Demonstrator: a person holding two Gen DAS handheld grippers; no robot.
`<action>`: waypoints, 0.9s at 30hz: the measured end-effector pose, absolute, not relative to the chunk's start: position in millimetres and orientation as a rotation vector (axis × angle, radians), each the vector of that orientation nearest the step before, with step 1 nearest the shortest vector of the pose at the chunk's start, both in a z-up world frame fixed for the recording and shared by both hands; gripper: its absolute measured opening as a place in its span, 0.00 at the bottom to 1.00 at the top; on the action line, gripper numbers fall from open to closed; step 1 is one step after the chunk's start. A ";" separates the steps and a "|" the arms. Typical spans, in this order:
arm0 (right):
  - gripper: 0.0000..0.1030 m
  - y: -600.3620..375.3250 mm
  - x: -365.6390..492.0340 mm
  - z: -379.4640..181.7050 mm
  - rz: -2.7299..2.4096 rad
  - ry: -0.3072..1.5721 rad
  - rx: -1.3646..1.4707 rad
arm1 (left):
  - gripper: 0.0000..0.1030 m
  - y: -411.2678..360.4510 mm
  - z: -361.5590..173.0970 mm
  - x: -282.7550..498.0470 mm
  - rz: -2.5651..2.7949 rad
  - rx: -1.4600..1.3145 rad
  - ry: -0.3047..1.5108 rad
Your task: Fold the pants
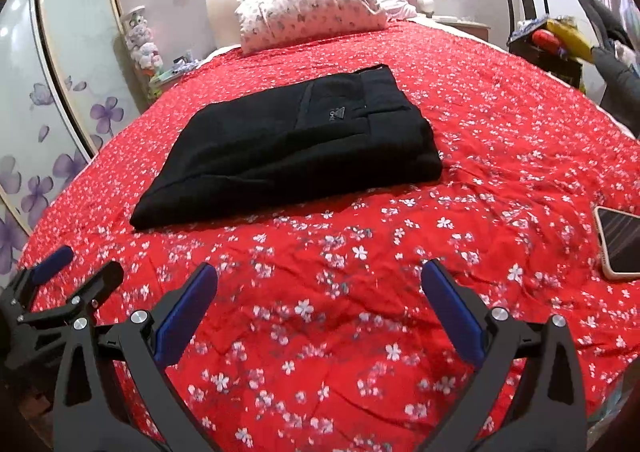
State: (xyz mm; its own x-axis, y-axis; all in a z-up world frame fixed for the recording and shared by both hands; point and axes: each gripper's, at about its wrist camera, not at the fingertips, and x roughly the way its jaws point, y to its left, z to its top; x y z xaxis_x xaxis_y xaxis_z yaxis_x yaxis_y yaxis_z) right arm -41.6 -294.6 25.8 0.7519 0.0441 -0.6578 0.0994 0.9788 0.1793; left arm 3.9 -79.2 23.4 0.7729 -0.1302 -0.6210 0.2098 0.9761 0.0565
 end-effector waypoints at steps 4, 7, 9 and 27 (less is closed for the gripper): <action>0.99 -290.3 -44.8 28.2 -0.044 0.711 0.173 | 0.98 -82.0 24.7 0.3 -0.170 0.139 0.659; 0.99 -286.7 -48.3 30.6 -0.048 0.695 0.153 | 0.98 -78.7 27.6 -2.5 -0.165 0.102 0.657; 0.99 -284.5 -51.3 31.9 -0.052 0.683 0.143 | 0.98 -75.4 29.3 -4.5 -0.173 0.067 0.653; 0.99 -276.3 -60.7 37.6 -0.081 0.622 0.061 | 0.98 -70.0 28.1 -2.6 -0.126 0.043 0.665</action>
